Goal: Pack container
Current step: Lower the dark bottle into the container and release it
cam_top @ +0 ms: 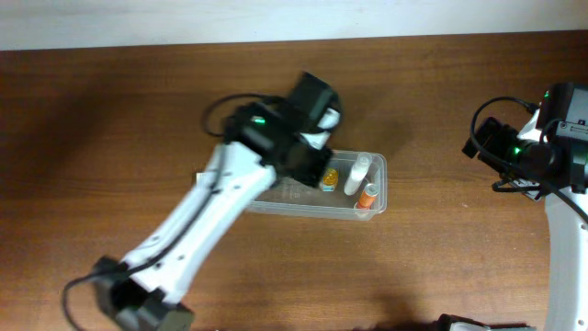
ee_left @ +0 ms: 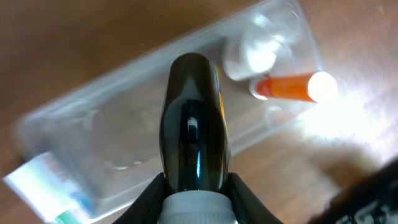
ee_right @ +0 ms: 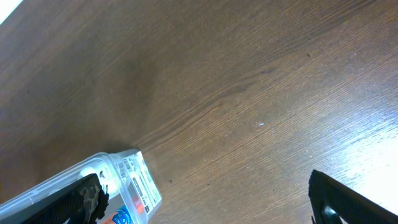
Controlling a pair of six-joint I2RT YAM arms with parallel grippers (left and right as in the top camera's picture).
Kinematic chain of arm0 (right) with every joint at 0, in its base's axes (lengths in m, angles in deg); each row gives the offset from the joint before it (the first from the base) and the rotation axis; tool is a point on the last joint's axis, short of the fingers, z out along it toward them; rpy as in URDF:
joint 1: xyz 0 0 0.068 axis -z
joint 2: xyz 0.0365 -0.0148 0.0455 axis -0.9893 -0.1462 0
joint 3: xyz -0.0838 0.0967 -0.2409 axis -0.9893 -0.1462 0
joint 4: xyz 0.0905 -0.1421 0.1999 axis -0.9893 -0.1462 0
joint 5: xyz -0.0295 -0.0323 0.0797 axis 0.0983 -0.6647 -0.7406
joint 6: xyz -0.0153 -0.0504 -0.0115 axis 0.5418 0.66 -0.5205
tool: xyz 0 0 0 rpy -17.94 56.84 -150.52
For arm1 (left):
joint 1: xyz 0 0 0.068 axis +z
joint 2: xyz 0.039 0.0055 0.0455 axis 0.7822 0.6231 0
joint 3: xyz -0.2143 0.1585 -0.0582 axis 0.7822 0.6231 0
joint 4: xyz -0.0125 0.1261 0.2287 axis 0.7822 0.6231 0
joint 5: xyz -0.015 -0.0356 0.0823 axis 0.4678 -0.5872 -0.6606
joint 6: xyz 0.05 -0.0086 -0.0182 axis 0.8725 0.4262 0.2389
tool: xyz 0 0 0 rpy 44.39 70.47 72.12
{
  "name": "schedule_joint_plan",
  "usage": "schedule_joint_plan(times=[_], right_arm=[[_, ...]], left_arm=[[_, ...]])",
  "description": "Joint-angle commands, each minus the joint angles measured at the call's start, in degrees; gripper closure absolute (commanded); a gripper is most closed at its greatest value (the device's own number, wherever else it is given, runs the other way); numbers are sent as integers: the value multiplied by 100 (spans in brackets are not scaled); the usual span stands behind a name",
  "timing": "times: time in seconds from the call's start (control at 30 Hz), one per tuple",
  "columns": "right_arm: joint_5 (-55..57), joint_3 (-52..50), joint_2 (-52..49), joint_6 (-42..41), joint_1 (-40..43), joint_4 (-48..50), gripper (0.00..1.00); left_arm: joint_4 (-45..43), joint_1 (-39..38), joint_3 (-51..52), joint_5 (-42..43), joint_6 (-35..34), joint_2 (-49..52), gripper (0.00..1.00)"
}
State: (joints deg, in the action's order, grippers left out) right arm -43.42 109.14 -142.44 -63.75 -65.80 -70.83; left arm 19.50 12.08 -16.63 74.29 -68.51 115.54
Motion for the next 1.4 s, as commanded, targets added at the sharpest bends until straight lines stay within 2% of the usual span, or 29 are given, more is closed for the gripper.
schedule_joint_plan(times=[0.0, 0.73, 0.9, 0.93, 1.0, 1.23, 1.3, 1.37], right_arm=[[-11, 35, -9, -46, 37, 0, 2], [-11, 35, -9, -46, 37, 0, 2], [-11, 35, -9, -46, 37, 0, 2], [-11, 35, -9, -46, 37, 0, 2], [-11, 35, -9, -46, 37, 0, 2], [-11, 35, -9, -46, 37, 0, 2], [-11, 35, -9, -46, 37, 0, 2], [-11, 35, -9, -46, 37, 0, 2]], left_arm=[[4, -304, 37, 44, -87, 455, 79], [-236, -511, 39, 236, -68, 1703, 77], [-358, -511, 39, 238, -68, 1827, 62], [-413, -511, 39, 236, -68, 1864, 54], [-439, -509, 39, 234, -68, 1869, 47], [-37, -481, -232, 232, -66, 1867, 46], [313, -426, -522, 219, -63, 1864, 46], [964, -247, -1231, 4, 131, 1847, 45]])
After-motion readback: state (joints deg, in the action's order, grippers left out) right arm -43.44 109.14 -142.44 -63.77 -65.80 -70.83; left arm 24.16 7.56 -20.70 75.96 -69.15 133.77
